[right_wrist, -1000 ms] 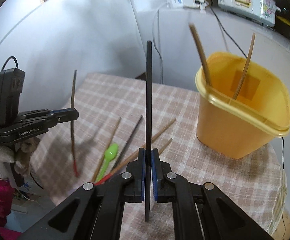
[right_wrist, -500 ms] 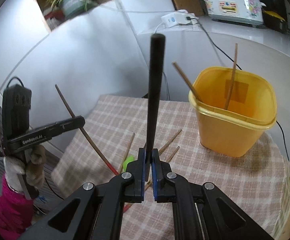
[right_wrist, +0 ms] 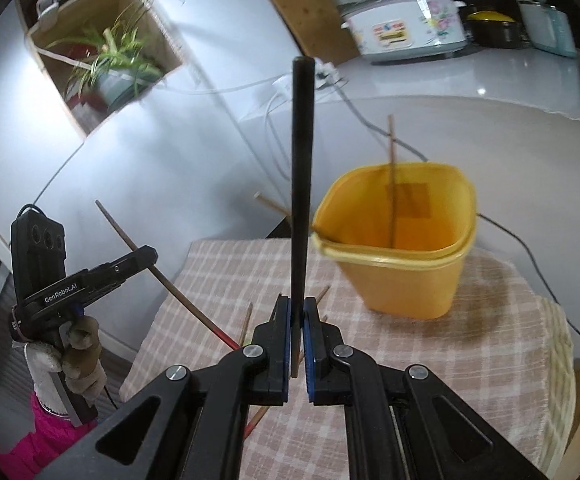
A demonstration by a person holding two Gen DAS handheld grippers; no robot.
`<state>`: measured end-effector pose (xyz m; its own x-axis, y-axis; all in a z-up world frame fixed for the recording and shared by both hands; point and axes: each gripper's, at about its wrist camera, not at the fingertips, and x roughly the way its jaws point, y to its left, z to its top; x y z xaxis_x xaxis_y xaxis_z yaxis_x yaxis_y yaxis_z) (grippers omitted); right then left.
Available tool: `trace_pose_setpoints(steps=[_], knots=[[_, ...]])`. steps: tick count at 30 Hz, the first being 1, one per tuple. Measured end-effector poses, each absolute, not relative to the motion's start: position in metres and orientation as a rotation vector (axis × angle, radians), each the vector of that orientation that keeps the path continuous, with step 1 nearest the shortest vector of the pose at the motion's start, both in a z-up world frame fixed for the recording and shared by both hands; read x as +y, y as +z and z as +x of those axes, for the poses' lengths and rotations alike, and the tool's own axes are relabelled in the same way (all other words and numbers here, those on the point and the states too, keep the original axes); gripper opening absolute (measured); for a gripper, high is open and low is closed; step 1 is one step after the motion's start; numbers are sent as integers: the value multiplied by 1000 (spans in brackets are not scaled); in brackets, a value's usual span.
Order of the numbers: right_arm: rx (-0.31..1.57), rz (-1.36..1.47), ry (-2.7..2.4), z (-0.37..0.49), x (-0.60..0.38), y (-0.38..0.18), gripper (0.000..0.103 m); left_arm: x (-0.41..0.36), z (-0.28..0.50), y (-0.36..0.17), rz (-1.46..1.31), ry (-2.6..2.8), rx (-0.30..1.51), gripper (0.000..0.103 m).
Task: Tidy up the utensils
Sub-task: 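Carry chopsticks toward the yellow container with both tools, then lower both held chopsticks into the yellow container and open both tools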
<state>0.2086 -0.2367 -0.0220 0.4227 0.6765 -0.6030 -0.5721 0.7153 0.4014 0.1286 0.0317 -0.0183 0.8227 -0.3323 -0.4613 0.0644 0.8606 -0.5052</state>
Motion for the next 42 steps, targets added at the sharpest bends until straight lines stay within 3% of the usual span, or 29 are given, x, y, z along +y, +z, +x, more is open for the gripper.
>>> trace_pose_setpoints(steps=[23, 42], knots=[[656, 233, 714, 225, -292, 32, 3, 2, 206, 43, -486, -166, 419, 4], [544, 238, 623, 247, -299, 58, 3, -24, 249, 24, -489, -180, 482, 4]])
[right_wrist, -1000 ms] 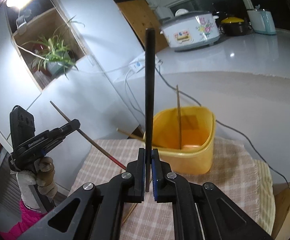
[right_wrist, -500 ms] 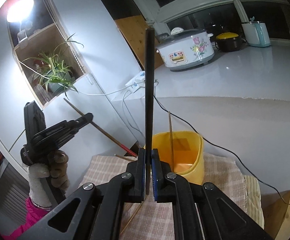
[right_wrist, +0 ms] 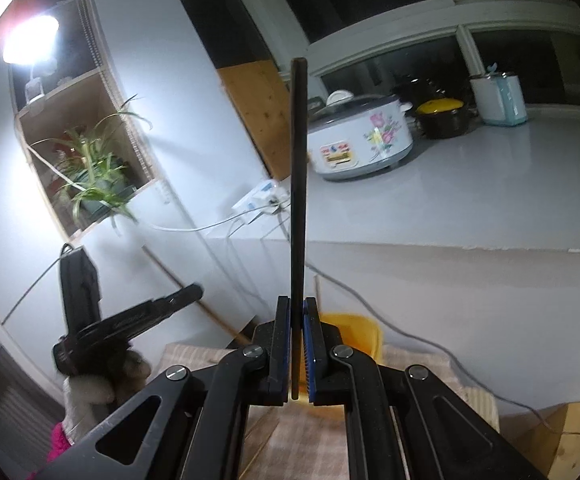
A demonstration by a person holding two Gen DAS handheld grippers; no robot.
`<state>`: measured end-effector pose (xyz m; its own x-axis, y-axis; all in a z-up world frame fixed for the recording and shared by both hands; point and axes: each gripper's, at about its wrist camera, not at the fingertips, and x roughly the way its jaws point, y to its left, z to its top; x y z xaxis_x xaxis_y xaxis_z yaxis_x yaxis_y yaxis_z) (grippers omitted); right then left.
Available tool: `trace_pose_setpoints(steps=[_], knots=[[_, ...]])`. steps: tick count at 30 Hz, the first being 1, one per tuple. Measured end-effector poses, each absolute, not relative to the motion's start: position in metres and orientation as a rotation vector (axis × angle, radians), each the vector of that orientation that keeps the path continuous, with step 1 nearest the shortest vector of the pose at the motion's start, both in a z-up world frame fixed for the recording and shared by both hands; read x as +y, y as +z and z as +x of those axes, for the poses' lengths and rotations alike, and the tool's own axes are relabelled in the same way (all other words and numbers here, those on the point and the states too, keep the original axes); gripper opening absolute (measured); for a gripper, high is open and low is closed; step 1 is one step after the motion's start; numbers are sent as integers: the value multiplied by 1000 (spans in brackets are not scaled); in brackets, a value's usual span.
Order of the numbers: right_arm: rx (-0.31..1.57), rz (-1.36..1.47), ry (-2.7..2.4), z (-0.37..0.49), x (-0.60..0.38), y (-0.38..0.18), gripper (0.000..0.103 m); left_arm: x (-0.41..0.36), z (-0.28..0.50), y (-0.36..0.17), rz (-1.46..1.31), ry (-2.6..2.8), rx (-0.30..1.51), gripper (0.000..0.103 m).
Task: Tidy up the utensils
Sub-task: 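Lower both held chopsticks into the yellow container and open both tools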
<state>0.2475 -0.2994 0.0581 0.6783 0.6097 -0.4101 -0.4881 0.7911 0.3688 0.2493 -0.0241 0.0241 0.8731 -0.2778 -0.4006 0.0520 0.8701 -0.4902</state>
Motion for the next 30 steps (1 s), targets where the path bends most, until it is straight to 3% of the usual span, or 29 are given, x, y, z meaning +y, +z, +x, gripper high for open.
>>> trace_pose_setpoints(steps=[16, 27, 30], knots=[[633, 218, 560, 282, -291, 18, 3, -33, 250, 14, -489, -210, 503, 4], [664, 196, 572, 279, -285, 6, 9, -37, 247, 16, -471, -219, 498, 4], [666, 188, 571, 277, -283, 4, 15, -38, 245, 16, -467, -220, 496, 8]])
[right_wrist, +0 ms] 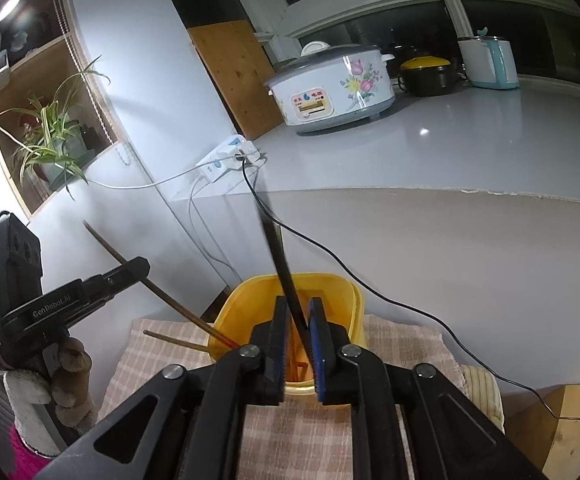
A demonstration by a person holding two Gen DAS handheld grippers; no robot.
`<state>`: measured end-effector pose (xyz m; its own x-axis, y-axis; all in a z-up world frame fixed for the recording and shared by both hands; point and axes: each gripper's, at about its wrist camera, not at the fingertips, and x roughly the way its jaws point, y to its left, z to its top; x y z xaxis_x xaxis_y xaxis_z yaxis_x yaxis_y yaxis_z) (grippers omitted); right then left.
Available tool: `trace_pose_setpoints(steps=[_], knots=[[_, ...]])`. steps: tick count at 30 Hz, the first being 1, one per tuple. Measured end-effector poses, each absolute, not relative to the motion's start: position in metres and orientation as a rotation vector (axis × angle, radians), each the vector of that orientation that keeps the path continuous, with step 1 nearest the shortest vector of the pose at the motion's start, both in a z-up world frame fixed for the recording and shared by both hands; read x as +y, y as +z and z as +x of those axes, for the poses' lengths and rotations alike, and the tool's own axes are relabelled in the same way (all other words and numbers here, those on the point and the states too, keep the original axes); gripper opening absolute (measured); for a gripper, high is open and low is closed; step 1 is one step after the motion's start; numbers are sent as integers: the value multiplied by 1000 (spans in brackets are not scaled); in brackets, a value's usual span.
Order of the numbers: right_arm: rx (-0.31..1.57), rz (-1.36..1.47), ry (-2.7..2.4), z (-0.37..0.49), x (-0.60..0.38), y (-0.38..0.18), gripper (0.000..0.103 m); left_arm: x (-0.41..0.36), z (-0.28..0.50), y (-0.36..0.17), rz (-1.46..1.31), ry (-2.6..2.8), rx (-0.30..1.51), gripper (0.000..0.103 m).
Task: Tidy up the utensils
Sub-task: 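Lower both held chopsticks into the yellow container and open both tools, then move both open tools back down to the chopstick pile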
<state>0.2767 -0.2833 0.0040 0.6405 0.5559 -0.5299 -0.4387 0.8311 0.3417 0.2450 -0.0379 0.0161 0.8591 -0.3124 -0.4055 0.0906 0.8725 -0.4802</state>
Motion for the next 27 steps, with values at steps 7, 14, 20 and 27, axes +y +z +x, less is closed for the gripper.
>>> trace_pose_setpoints(steps=[7, 14, 20, 27], knots=[[663, 176, 563, 270, -284, 2, 27, -37, 237, 19, -460, -216, 480, 22], [648, 165, 554, 258, -286, 3, 35, -32, 224, 22, -458, -205, 458, 22], [622, 163, 551, 243, -288, 7, 51, -26, 208, 22, -454, -193, 428, 22], [591, 109, 545, 218, -280, 6, 69, -23, 184, 17, -446, -181, 396, 27]])
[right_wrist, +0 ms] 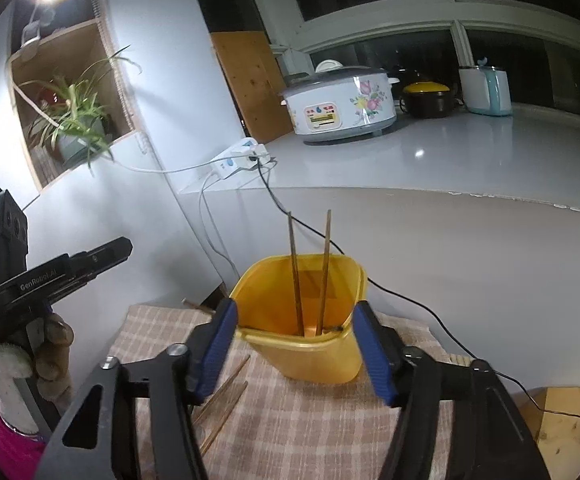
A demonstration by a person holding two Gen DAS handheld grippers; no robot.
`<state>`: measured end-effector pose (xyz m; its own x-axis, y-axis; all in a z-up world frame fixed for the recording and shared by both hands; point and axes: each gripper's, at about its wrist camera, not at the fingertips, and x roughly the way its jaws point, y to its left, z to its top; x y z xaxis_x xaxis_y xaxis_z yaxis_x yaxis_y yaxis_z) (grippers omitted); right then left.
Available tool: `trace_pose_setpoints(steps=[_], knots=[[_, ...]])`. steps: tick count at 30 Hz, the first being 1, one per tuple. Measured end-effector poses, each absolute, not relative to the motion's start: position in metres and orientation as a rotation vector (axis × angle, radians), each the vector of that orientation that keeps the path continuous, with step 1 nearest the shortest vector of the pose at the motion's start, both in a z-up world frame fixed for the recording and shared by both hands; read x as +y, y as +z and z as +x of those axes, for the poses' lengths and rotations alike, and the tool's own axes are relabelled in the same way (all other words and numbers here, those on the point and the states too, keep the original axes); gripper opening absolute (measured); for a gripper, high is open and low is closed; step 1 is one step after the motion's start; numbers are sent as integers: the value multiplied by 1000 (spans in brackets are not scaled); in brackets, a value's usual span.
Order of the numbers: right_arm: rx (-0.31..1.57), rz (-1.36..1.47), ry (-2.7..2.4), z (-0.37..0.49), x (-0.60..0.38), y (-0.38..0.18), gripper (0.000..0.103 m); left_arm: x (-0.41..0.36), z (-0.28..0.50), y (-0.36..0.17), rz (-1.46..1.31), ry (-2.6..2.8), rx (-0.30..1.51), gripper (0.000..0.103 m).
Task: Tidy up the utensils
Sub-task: 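Move both open tools back down to the chopstick pile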
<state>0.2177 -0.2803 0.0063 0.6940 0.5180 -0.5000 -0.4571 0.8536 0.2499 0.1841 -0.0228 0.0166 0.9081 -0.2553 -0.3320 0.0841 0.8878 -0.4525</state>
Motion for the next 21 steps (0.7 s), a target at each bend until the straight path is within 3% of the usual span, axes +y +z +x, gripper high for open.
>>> trace_pose_setpoints(steps=[5, 21], knots=[[601, 73, 568, 202, -269, -1, 81, -23, 169, 2, -428, -179, 407, 27], [733, 67, 631, 179, -251, -61, 82, 8, 134, -98, -479, -122, 578, 27]])
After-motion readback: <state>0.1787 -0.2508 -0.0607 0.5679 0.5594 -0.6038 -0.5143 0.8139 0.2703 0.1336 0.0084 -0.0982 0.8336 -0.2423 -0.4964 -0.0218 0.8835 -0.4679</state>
